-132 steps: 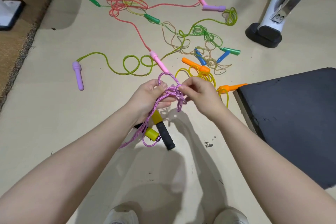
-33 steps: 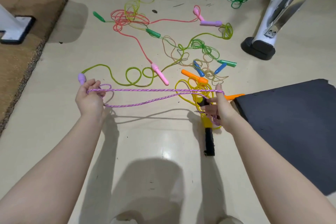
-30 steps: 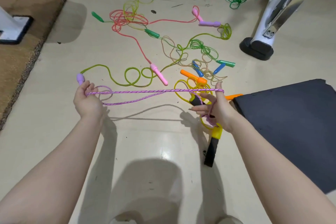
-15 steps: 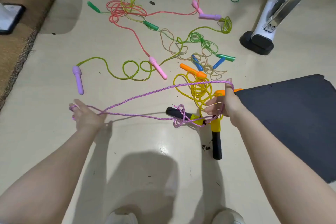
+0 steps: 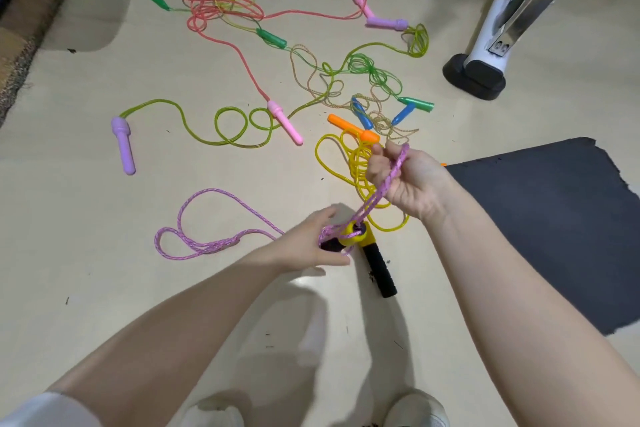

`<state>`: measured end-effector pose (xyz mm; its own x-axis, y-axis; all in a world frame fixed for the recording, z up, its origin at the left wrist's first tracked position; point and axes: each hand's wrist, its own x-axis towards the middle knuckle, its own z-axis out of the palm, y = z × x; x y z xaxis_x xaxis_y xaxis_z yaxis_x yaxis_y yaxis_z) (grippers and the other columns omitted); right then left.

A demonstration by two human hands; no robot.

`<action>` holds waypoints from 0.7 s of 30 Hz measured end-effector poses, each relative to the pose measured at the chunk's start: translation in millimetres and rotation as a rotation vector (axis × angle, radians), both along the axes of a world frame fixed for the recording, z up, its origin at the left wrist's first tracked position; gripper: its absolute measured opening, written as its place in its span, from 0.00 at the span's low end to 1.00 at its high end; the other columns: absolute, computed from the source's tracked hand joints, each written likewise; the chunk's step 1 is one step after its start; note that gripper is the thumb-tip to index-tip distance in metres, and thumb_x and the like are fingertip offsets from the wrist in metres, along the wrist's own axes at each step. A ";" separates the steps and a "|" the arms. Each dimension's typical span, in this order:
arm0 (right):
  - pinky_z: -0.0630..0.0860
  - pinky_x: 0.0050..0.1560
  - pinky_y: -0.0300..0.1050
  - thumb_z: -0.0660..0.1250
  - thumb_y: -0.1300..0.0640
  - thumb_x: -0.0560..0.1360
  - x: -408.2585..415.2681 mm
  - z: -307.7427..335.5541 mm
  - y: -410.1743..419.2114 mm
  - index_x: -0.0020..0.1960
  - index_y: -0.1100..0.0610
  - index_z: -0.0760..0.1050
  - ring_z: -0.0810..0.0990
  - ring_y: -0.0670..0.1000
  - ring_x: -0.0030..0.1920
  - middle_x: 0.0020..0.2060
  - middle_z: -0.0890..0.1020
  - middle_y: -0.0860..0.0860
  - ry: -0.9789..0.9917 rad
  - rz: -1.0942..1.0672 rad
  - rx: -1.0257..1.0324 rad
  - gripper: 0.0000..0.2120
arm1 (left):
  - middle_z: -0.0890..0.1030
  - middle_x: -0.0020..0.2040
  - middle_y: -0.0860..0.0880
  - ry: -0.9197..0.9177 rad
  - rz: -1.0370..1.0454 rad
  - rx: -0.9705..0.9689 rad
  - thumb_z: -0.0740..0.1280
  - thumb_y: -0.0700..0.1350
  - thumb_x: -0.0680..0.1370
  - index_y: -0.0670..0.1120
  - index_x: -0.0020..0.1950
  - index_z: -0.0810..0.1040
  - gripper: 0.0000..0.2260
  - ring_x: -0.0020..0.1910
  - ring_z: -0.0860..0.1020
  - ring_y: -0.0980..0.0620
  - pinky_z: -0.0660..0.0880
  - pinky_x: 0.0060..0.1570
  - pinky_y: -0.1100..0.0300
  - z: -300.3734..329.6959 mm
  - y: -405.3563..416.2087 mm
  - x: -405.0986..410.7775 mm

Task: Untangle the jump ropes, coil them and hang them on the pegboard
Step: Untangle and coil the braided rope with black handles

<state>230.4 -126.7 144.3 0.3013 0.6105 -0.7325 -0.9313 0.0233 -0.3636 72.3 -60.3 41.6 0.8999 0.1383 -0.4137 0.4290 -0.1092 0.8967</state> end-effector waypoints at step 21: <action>0.69 0.58 0.46 0.50 0.45 0.81 -70.0 -72.7 2.3 0.63 0.56 0.68 0.75 0.52 0.50 0.47 0.77 0.52 -0.424 0.772 0.118 0.19 | 0.76 0.38 0.46 -0.184 0.818 -0.609 0.54 0.42 0.80 0.41 0.50 0.71 0.08 0.30 0.78 0.52 0.77 0.35 0.61 50.5 54.2 6.7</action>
